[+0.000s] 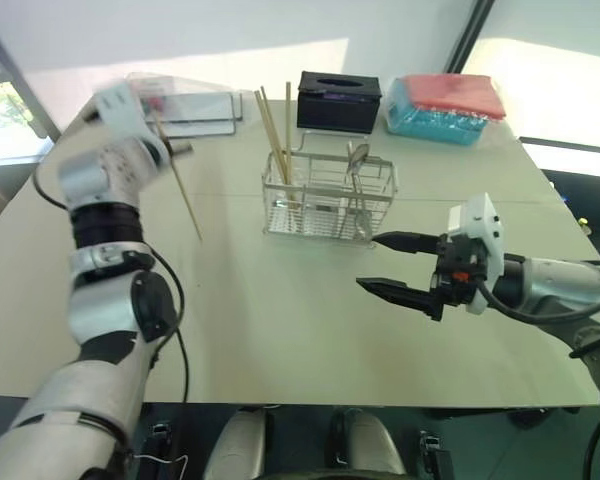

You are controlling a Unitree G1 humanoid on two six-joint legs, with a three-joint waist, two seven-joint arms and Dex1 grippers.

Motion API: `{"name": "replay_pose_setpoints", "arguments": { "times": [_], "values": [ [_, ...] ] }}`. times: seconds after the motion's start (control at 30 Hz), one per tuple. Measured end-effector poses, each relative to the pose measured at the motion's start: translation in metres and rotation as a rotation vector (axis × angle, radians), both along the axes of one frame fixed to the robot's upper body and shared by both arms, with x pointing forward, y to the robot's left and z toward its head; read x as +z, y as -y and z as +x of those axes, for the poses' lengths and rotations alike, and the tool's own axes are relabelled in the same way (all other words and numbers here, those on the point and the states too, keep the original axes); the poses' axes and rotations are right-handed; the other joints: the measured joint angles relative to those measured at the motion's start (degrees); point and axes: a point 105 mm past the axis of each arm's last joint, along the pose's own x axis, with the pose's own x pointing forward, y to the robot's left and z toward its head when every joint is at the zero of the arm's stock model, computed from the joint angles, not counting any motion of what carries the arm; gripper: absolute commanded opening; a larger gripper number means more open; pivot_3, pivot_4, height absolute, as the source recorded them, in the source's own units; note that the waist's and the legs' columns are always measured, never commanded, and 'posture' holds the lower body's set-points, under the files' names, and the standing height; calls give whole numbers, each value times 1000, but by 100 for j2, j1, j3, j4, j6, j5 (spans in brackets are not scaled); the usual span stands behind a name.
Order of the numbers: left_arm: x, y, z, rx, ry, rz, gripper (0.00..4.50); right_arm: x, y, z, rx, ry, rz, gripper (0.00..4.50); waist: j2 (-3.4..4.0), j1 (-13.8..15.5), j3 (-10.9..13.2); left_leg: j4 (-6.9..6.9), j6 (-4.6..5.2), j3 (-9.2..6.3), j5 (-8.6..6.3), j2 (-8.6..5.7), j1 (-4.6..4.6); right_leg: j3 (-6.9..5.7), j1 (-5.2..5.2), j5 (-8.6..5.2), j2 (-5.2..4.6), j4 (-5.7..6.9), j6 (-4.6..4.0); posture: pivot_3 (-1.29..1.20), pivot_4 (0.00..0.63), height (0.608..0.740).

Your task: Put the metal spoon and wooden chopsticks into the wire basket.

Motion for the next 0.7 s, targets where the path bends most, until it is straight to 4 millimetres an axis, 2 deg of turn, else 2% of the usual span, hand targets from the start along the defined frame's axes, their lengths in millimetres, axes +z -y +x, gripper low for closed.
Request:
{"name": "replay_pose_setpoints", "arguments": {
  "times": [0.03,0.1,0.13,0.2,0.27,0.3,0.4,0.47,0.5,0.6,0.7],
  "values": [
    [29,0,-6,-18,127,16,50,0,1,0,-2,1,-1,3971,0,2,0,0,3,1,-2,-1,0,0,3,0,-1,-4,0,0,150,667],
    [86,13,-24,-97,373,39,50,2,1,0,-4,4,-1,3971,-1,33,-1,3,11,-1,-6,-8,2,-6,14,0,-3,-7,0,0,150,667],
    [105,20,-32,-137,455,43,50,2,2,0,-4,4,-1,3971,-1,42,-1,6,13,-1,-7,-9,2,-7,17,0,-4,-7,0,0,150,667],
    [130,41,-44,-226,566,43,50,2,2,0,-6,3,0,3971,-1,56,-2,11,25,-1,-12,-12,6,-8,25,0,-5,-7,2,0,150,667],
    [138,70,-48,-325,606,63,50,2,2,0,-8,3,1,3971,-1,63,-2,14,50,-5,-25,-11,8,-10,28,1,-3,-6,4,0,150,667],
    [138,89,-49,-382,611,89,50,2,2,1,-9,4,2,3971,-1,58,-2,14,51,-4,-25,-10,10,-10,28,2,-1,-4,5,0,150,667],
    [127,126,-50,-494,603,144,50,3,2,1,-18,5,6,3971,4,1,-4,13,53,-4,-24,-7,11,-9,27,2,3,-1,5,0,150,667],
    [109,146,-48,-553,568,160,50,3,2,2,-25,7,8,3971,13,-30,-5,10,54,1,-24,-5,13,-6,22,2,5,0,5,0,150,667],
    [93,155,-45,-579,534,174,50,3,2,2,-29,7,11,3971,20,-47,-8,8,54,2,-24,-2,14,-4,19,2,8,1,5,0,150,667],
    [60,161,-37,-596,454,190,50,2,3,2,-46,2,19,3971,23,-63,-5,7,55,0,-23,5,10,-5,13,2,18,3,4,0,150,667],
    [43,159,-35,-582,422,193,50,0,4,2,-59,-4,29,3971,22,-39,-4,10,56,0,-24,5,9,-5,16,2,19,0,3,0,150,667]
  ]
}}
